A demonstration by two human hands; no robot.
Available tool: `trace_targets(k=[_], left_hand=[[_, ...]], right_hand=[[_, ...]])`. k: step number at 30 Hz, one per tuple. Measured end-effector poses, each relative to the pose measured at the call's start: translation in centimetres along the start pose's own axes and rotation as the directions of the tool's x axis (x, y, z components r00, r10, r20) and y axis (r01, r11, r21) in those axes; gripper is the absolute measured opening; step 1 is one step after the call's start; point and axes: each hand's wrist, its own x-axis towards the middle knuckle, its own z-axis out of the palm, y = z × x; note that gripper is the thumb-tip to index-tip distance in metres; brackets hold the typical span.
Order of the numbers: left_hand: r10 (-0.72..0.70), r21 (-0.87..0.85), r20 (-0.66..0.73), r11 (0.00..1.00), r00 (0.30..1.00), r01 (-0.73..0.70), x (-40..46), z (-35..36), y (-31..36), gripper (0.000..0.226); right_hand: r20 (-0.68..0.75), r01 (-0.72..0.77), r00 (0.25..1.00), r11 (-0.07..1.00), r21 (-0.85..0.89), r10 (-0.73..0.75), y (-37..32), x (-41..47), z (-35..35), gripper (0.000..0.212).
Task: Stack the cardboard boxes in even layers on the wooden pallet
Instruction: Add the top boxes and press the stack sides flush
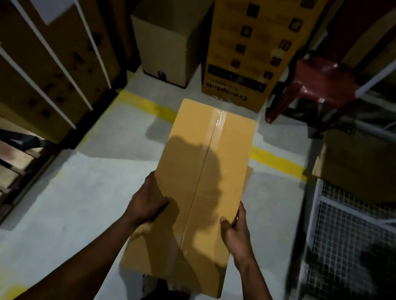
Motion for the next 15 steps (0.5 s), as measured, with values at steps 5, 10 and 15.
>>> trace_targets(k=[5,10,15], left_hand=[[-0.034,-0.089,-0.121,0.996,0.992,0.023,-6.5,-4.8,3.1,0.09],[-0.053,-0.184,-0.271,0.983,0.961,0.002,-12.0,-8.9,3.6,0.087],[-0.12,-0.289,-0.415,0.957,0.902,-0.006,-16.7,-12.7,1.7,0.084]], right_hand=[[0.075,0.152,0.986,0.988,-0.029,-0.15,-6.5,-4.0,0.3,0.066],[0.204,0.18,0.965,0.981,-0.066,-0.164,-10.5,-4.5,2.4,0.072],[0.357,0.306,0.899,0.947,-0.102,-0.252,-15.8,-5.1,7.1,0.077]])
